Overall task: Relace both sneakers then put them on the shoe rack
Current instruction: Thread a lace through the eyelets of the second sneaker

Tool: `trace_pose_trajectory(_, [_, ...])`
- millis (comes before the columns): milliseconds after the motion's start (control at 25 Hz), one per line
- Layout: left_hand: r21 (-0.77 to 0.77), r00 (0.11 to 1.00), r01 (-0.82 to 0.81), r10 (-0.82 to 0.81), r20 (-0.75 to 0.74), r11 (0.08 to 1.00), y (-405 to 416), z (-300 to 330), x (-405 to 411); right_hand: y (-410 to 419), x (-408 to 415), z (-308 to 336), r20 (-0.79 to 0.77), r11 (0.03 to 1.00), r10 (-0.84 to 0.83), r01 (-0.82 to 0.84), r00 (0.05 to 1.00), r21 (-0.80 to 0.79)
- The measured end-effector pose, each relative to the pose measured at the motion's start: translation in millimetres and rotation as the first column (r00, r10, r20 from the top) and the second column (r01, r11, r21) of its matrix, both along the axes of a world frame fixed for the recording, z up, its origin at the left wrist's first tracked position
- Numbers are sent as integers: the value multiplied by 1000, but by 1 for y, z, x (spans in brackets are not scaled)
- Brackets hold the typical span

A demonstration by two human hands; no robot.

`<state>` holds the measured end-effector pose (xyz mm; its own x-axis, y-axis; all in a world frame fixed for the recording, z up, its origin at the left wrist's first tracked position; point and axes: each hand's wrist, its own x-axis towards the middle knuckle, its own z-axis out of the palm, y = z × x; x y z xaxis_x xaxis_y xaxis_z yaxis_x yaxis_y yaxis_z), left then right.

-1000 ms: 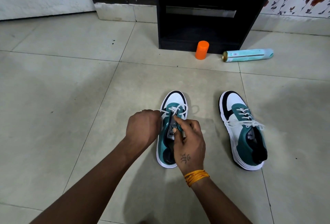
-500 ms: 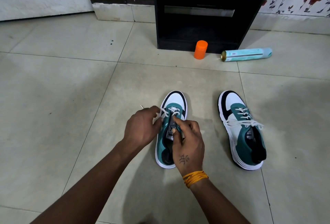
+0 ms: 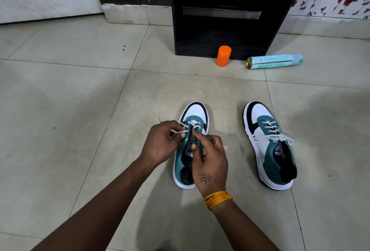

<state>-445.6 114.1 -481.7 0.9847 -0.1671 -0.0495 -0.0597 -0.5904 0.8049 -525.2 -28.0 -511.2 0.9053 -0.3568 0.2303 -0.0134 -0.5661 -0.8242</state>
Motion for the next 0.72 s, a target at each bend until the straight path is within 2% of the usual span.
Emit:
trace_pose_trajectory(40, [-28, 999, -31, 30, -27, 999, 0, -1, 0, 0, 0, 0, 4, 1000, 2, -2, 1000, 1])
trace_pose_trajectory(120, [-254, 964, -199, 142, -226, 946, 3, -3, 4, -1, -1, -3, 28, 999, 0, -1, 1000, 33])
trace_pose_trajectory(200, [-488, 860, -430, 180, -478, 760, 5, -2, 4, -2, -2, -5, 52, 995, -23, 18, 998, 97])
trace_pose_trajectory(240, [-520, 820, -496, 179, -543, 695, 7, -2, 4, -2, -3, -6, 61, 992, -33, 26, 998, 122])
trace_pose_trajectory(320, [-526, 805, -514, 169, -569, 678, 10, -5, 2, -3, -3, -6, 70, 990, -31, 21, 997, 137])
trace_pose_trajectory(400, [-497, 859, -444, 198, -472, 746, 8, -7, -1, -5, -3, -4, 64, 992, -13, 4, 998, 127])
trace_pose_trajectory(440, [-422, 907, -377, 236, -349, 825, 7, -8, 0, -7, -2, -3, 61, 992, -7, -1, 998, 128])
trace_pose_trajectory(480, [-297, 955, -287, 248, -162, 911, 6, -10, 2, -8, 0, -3, 58, 991, -3, -4, 998, 131])
trace_pose_trajectory(520, [-132, 980, -188, 195, 42, 973, 5, -12, 5, -9, 1, -3, 56, 991, -2, -5, 998, 131])
trace_pose_trajectory(560, [11, 976, -89, 85, 203, 996, 5, -15, 9, -10, 1, -3, 53, 992, -2, -5, 999, 128])
trace_pose_trajectory(640, [260, 929, 60, -149, 340, 964, 4, -17, 17, -10, 2, -2, 53, 992, 1, -7, 999, 124])
trace_pose_trajectory(720, [425, 884, 116, -289, 368, 897, 6, -14, 26, -10, 2, -1, 57, 993, -4, -2, 998, 119])
